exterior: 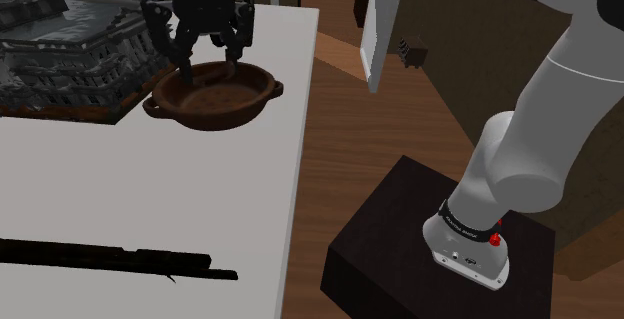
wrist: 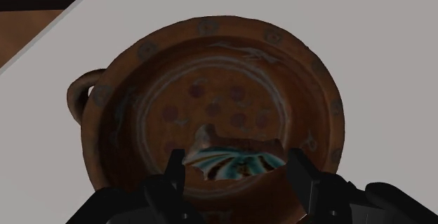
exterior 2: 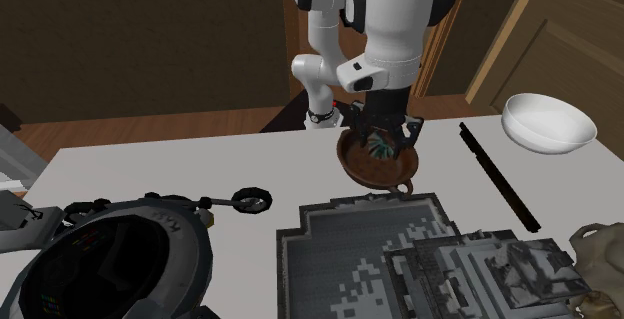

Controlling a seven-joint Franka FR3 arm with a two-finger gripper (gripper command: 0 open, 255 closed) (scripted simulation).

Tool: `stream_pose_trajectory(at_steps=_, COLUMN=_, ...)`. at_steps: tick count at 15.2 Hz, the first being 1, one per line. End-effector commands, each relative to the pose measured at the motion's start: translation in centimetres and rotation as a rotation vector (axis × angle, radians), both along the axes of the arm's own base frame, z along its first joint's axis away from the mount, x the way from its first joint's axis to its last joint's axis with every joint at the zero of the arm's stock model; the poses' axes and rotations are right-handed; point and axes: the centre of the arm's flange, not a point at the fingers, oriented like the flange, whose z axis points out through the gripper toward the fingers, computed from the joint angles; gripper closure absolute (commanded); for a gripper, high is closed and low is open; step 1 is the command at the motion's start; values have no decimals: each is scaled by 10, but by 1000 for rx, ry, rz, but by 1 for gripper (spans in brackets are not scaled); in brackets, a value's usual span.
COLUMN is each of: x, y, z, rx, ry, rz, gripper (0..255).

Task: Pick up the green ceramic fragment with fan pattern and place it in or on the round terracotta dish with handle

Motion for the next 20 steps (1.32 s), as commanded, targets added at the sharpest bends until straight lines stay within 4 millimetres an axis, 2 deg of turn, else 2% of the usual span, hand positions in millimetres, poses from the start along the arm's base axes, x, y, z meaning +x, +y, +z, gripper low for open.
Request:
stream_pose_trajectory(at_steps=1, x=0, y=0, z=0, rx=0, ry=0, rz=0, gripper=255)
stream_pose_trajectory(at_steps=2, x=0, y=0, z=0, rx=0, ry=0, rz=0, gripper=255)
stream_pose_trajectory(at_steps=3, x=0, y=0, z=0, rx=0, ry=0, rz=0, gripper=0)
stream_pose_trajectory(at_steps=8, x=0, y=0, z=0, rx=0, ry=0, rz=0, gripper=0)
stream_pose_trajectory(at_steps=12, x=-2, y=-6, z=50, rx=0, ry=0, rz=0, gripper=0)
stream_pose_trajectory(at_steps=20, x=-2, y=-6, z=50, rx=0, ry=0, rz=0, gripper=0)
